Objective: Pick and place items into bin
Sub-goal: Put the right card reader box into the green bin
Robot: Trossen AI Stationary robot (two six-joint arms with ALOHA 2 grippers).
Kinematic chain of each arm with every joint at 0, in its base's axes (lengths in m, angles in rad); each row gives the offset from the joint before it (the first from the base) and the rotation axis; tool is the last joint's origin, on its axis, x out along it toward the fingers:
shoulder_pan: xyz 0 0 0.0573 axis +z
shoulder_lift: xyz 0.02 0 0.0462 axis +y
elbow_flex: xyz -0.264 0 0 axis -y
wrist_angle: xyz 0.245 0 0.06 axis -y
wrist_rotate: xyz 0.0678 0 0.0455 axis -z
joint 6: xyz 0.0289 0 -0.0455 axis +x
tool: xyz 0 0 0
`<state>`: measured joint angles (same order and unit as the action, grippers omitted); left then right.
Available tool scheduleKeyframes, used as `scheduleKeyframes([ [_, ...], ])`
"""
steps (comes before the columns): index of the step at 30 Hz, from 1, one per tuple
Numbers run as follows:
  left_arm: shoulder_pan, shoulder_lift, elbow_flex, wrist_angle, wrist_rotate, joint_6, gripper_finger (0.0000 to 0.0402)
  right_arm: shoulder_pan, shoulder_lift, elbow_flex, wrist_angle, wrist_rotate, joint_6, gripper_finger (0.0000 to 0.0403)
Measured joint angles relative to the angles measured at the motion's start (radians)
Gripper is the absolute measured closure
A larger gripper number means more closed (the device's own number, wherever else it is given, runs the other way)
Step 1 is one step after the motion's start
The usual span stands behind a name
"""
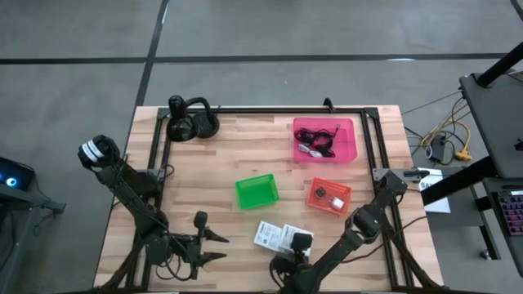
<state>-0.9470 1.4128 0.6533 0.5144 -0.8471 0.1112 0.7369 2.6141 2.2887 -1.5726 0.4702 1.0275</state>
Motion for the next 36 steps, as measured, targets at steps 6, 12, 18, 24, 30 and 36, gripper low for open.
scheduleKeyframes([
  [6, 0.000, 0.000, 0.000, 0.000, 0.000, 0.000, 0.0220, 0.000, 0.000, -0.002, -0.003, 0.002, -0.010, 0.0214],
  [12, 0.000, 0.000, -0.001, 0.000, 0.000, 0.000, 0.0220, 0.001, 0.000, -0.002, -0.005, 0.008, -0.010, 0.0288],
  [18, 0.000, 0.000, -0.002, 0.000, 0.000, 0.000, 0.0220, 0.001, -0.003, -0.002, -0.005, 0.008, -0.011, 0.0337],
  [24, 0.000, 0.000, -0.004, 0.000, 0.000, 0.000, 0.0220, 0.000, -0.014, -0.002, -0.002, 0.006, -0.011, 0.0342],
  [30, 0.000, 0.000, -0.004, 0.000, 0.000, 0.000, 0.0220, 0.000, -0.055, -0.002, 0.010, -0.010, -0.010, 0.0344],
  [36, 0.000, 0.000, -0.004, 0.000, 0.000, 0.000, 0.0220, 0.001, -0.103, -0.002, 0.011, -0.014, -0.011, 0.0345],
])
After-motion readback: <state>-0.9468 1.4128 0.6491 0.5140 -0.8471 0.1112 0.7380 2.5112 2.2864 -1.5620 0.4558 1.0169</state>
